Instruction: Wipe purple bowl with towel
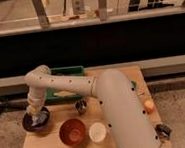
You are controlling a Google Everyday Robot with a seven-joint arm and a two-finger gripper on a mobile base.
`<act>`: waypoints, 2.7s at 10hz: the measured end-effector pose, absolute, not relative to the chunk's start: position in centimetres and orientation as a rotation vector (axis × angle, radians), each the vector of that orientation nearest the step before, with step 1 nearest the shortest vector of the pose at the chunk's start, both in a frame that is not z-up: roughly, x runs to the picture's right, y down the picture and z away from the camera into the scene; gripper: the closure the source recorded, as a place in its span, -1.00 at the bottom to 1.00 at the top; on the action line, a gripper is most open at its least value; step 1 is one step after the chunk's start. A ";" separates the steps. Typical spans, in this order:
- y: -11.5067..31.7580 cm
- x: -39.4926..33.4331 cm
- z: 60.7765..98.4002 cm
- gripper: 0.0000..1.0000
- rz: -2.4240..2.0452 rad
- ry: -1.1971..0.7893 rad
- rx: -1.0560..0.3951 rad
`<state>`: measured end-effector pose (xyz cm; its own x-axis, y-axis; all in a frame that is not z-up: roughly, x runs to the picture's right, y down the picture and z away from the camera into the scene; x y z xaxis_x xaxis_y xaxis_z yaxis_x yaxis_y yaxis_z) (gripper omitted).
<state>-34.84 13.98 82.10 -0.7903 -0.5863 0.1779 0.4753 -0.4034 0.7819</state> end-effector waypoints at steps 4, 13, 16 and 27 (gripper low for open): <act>14.2 -37.5 81.5 1.00 -2.211 -1.165 0.190; 19.1 -36.8 78.3 1.00 -2.262 -1.242 0.129; 20.2 -35.2 78.4 1.00 -2.229 -1.245 0.101; 15.1 -37.1 81.3 1.00 -2.207 -1.124 0.092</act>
<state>-37.15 15.13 81.33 -0.7858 -0.5782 0.2198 0.5177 -0.4203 0.7452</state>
